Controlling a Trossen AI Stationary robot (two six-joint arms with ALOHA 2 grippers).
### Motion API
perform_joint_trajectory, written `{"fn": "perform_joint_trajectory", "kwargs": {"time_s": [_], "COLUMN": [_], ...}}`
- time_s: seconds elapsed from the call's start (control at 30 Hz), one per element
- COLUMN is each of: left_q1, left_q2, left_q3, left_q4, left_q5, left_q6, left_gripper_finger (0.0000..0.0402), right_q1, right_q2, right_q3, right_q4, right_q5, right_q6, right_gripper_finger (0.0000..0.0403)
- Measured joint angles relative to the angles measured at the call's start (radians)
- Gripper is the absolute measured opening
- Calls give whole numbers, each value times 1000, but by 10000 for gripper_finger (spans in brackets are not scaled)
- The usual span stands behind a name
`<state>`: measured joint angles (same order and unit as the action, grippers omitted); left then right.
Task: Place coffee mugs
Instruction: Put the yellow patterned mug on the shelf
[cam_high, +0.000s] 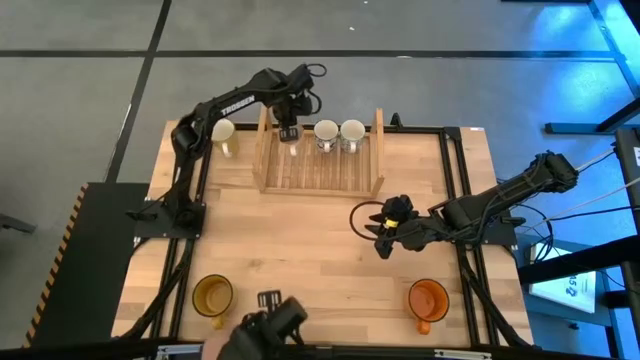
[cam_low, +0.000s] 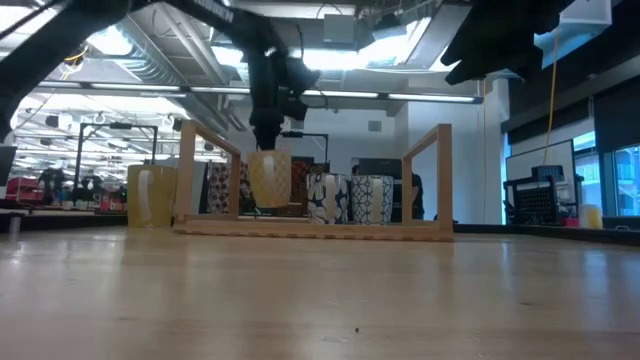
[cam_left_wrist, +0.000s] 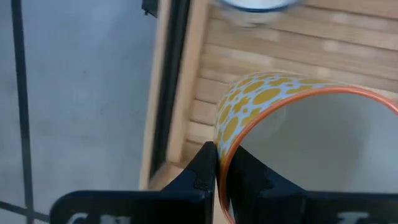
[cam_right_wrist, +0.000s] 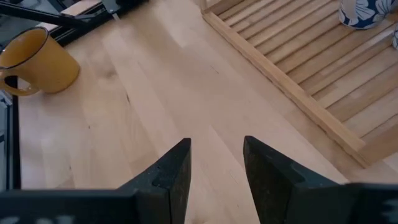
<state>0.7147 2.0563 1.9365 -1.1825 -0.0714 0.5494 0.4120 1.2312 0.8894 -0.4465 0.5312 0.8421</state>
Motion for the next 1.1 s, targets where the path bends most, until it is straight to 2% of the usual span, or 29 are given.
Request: {"fn": "perform_joint_trajectory", "kwargs": {"time_s": [0.3,0.63,0.8,1.1], "left_q1": [47,51,51,51], "left_q2": [79,85,85,85], "left_q3": [0,0,0,0], "left_q4": [42,87,108,147], "left_q5": [67,105,100,91], "left_q6": [14,59,112,117], "left_gripper_finger": [16,16,18,29], "right_q1": [0,0,0,0], "right_q2": [0,-1,-1,-1], "right_q3": [0,0,0,0], "right_q4": [0,0,1,2], "right_q5": [-8,-8,-8,-8], "right_q6": [17,21,21,21], "right_gripper_finger": [133,133,133,133]}}
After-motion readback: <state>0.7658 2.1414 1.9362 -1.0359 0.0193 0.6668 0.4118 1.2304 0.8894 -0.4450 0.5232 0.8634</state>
